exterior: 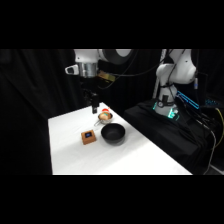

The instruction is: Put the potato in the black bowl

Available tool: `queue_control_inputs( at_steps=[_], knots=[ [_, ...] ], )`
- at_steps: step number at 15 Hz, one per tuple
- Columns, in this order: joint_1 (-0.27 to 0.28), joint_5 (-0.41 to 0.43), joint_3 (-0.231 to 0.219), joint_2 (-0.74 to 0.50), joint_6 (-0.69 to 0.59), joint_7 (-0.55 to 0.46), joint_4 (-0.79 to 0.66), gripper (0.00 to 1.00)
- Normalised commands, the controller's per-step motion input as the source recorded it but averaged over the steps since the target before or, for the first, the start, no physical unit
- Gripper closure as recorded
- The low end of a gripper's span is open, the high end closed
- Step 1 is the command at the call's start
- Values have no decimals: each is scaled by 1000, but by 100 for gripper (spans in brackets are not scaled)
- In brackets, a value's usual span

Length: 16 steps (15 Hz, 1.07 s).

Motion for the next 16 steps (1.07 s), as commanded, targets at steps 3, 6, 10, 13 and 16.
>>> queue_control_inputs(
  at_steps=[3, 6, 10, 13, 16],
  knots=[
    [-31, -4, 7, 11, 7, -22, 10, 0],
    [-90, 0, -42, -32, 72, -103, -41, 0],
    [-135, -10, -86, -139, 126, -164, -154, 0],
    [-143, -15, -102, -219, 195, -171, -278, 0],
    [-136, 15, -97, -281, 241, -183, -384, 0]
  ],
)
